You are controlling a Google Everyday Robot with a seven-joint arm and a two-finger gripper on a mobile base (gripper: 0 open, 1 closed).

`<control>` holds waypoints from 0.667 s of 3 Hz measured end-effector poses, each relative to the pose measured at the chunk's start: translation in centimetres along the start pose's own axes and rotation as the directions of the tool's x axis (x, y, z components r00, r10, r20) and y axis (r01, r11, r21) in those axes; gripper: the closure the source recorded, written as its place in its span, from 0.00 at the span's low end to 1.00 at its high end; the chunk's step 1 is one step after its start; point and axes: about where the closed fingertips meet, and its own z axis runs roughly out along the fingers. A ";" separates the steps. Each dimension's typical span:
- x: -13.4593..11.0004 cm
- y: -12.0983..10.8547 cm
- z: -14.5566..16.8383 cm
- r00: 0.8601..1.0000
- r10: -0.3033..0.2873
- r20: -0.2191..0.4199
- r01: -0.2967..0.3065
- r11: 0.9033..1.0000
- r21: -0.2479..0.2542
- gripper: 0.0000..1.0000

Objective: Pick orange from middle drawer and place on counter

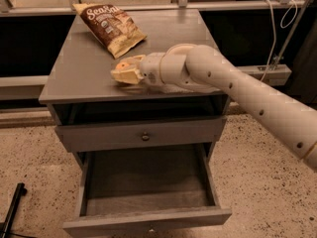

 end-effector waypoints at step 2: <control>-0.1 -0.1 0.0 1.000 0.001 0.002 -0.001 1.000 0.005 0.37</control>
Offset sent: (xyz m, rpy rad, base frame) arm 0.0010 -0.0001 0.0005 0.0020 -0.0011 -0.0046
